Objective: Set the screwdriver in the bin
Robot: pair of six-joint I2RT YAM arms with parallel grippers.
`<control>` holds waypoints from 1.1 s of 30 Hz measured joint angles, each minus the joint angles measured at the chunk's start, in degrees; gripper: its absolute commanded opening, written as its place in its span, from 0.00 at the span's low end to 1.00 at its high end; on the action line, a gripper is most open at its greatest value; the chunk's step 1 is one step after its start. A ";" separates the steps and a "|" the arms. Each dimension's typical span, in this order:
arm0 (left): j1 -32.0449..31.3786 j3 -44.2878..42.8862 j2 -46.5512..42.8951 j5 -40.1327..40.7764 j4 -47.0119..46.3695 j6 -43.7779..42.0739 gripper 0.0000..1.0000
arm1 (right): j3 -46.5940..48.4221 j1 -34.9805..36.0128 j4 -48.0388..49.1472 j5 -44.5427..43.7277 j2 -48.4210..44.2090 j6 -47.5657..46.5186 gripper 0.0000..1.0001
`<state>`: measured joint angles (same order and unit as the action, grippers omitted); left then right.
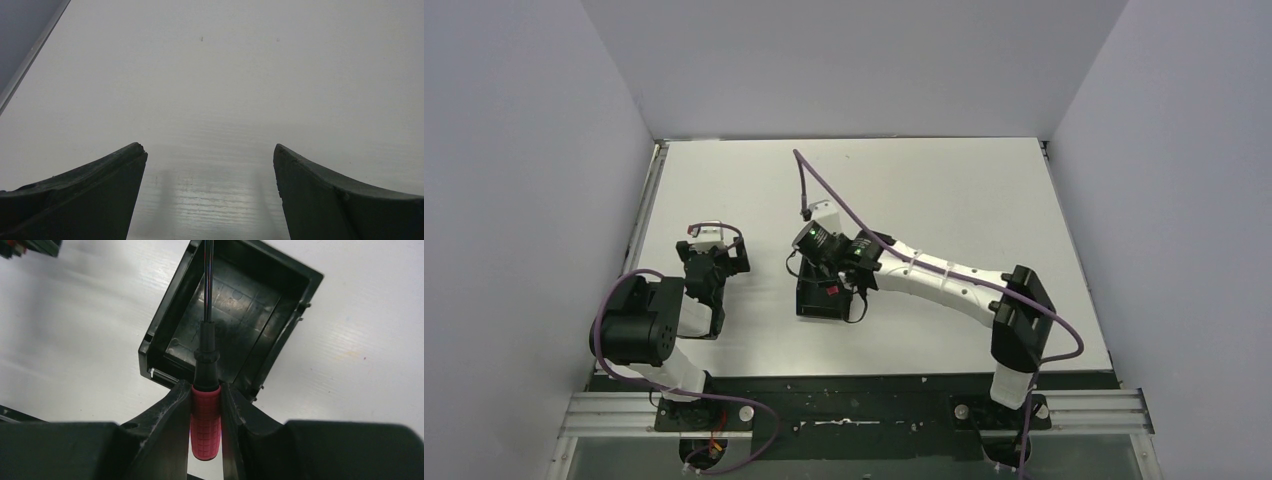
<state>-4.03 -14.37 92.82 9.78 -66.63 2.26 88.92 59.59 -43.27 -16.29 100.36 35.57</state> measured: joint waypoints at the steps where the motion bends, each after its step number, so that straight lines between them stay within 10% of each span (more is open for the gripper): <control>1: 0.00 0.00 0.00 0.00 0.00 0.00 0.97 | -0.57 0.66 0.42 -0.07 0.81 0.09 0.00; 10: 0.00 0.00 0.00 0.00 0.00 -0.02 0.97 | -5.11 2.71 4.35 -0.50 5.77 1.46 0.01; 20: 0.02 0.00 0.00 0.00 0.00 0.00 0.97 | -6.62 2.67 6.56 -1.60 6.40 2.89 0.43; 33: 0.02 0.00 0.00 0.00 0.00 0.00 0.97 | -2.10 2.67 5.38 -3.43 9.03 1.07 0.54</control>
<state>-4.01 -14.37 92.82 9.78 -66.63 2.26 86.83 62.26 -37.89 -19.73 109.38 36.64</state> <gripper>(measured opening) 0.974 0.515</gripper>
